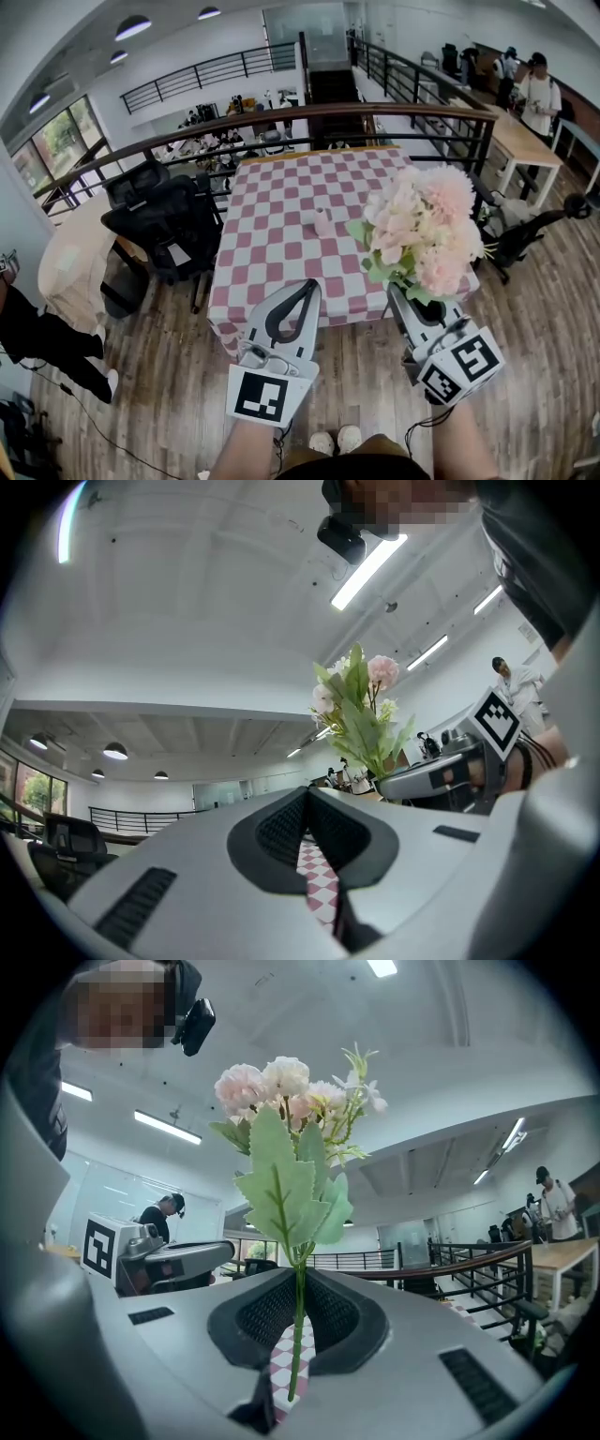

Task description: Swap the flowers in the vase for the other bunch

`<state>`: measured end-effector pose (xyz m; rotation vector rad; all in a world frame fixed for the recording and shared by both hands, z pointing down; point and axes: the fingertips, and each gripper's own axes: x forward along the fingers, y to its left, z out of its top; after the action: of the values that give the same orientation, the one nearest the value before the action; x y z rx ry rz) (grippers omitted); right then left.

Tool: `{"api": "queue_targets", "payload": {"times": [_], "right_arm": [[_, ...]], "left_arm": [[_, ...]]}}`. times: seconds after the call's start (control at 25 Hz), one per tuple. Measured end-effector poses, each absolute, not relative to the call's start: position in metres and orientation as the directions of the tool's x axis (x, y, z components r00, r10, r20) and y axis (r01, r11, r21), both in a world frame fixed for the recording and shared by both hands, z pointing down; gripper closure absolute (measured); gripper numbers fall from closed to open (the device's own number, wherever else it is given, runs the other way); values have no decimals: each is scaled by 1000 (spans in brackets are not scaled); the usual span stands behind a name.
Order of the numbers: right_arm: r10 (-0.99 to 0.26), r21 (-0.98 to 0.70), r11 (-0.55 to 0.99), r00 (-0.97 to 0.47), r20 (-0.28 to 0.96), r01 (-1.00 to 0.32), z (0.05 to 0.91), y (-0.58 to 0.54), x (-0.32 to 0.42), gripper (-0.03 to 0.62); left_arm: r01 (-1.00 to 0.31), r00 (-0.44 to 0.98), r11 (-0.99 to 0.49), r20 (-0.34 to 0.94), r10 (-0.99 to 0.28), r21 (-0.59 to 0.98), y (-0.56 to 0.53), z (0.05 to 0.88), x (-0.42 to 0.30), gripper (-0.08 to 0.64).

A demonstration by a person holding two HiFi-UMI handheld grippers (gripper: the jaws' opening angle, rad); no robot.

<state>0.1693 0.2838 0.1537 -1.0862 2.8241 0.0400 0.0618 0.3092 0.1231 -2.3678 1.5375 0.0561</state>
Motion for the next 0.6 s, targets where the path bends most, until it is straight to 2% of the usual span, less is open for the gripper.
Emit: {"api": "queue_targets", "payload": {"times": [0.6], "right_arm": [[-647,33,755,-753,-122,-655,152,262,173,545]], "left_arm": [[-916,373,-315,-238,-897,-247,289,121,75,552]]}}
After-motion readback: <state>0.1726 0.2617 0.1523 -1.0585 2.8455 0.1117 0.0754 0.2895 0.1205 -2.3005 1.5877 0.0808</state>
